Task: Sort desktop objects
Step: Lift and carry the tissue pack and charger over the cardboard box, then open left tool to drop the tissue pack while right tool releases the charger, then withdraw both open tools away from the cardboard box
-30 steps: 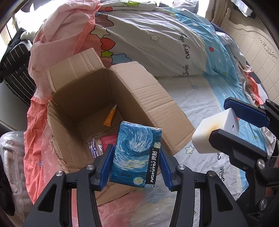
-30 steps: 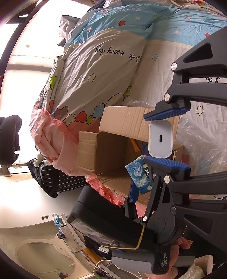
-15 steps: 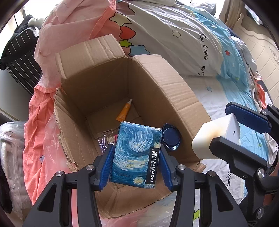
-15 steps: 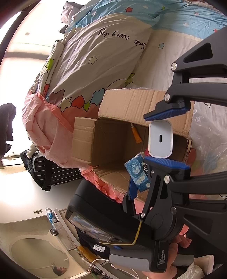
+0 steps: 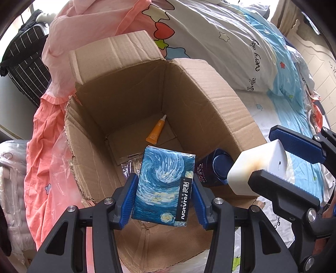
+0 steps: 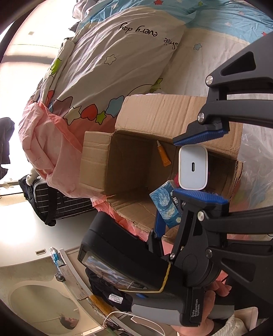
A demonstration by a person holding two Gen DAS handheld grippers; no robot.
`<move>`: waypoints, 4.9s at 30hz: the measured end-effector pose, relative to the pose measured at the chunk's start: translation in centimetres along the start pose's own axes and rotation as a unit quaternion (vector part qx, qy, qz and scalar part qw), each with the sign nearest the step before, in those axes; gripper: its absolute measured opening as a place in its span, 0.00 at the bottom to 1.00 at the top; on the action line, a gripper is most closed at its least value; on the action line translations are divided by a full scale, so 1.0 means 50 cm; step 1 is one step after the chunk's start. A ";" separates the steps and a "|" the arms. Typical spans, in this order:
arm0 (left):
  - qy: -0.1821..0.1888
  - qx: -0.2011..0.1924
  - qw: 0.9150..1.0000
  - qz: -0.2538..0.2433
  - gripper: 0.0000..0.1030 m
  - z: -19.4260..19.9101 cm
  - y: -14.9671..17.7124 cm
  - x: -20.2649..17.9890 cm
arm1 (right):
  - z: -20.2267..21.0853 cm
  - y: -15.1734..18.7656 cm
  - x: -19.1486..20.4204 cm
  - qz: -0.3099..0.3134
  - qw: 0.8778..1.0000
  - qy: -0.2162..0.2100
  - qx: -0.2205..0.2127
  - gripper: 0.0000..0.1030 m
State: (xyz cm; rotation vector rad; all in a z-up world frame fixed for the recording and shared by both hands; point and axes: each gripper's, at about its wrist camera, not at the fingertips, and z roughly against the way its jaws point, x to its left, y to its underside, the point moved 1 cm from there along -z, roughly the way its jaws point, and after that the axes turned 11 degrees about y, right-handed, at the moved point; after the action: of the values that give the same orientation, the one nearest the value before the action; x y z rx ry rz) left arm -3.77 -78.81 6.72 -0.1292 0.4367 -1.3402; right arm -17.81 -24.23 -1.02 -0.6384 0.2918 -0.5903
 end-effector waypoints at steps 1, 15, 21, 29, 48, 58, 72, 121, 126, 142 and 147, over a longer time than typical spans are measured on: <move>0.001 0.000 1.000 0.003 0.49 0.000 0.000 0.004 | -0.002 -0.001 0.002 0.001 1.000 -0.001 0.000 0.38; -0.001 0.006 1.000 0.016 0.49 -0.020 0.003 0.032 | -0.024 -0.003 0.014 0.008 1.000 -0.003 0.010 0.38; -0.001 0.010 1.000 0.020 0.49 -0.028 0.008 0.039 | -0.021 -0.005 0.034 0.023 1.000 -0.004 0.010 0.38; 0.000 0.012 1.000 0.019 0.50 -0.031 0.010 0.040 | -0.028 0.003 0.038 0.026 1.000 -0.005 0.017 0.38; -0.002 0.008 1.000 0.014 0.91 -0.028 0.010 0.030 | -0.021 0.000 0.022 0.013 1.000 0.015 0.018 0.51; -0.001 0.001 1.000 0.021 0.93 -0.017 0.009 0.028 | -0.014 -0.001 0.025 0.021 0.999 0.016 0.018 0.52; -0.005 -0.009 1.000 0.013 0.95 -0.010 0.008 0.024 | -0.007 -0.001 0.016 0.007 0.999 0.022 0.025 0.63; -0.013 -0.004 0.999 -0.043 0.96 0.039 0.095 -0.188 | 0.166 0.154 -0.076 -0.080 0.991 0.099 0.033 0.80; -0.008 0.000 0.998 -0.063 0.96 0.032 0.114 -0.244 | 0.195 0.191 -0.099 -0.094 0.989 0.109 0.030 0.80; 0.007 0.033 0.993 -0.110 0.96 -0.041 0.150 -0.394 | 0.247 0.297 -0.211 -0.155 0.977 0.140 0.039 0.80; 0.002 0.040 0.993 -0.110 0.96 -0.063 0.152 -0.421 | 0.256 0.323 -0.241 -0.173 0.973 0.144 0.040 0.80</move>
State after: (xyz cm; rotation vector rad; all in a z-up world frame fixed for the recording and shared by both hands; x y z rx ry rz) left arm -1.41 -56.33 6.17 -0.1098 0.3795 -1.5738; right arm -15.07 -0.52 -0.46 -0.5270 0.4304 -1.0299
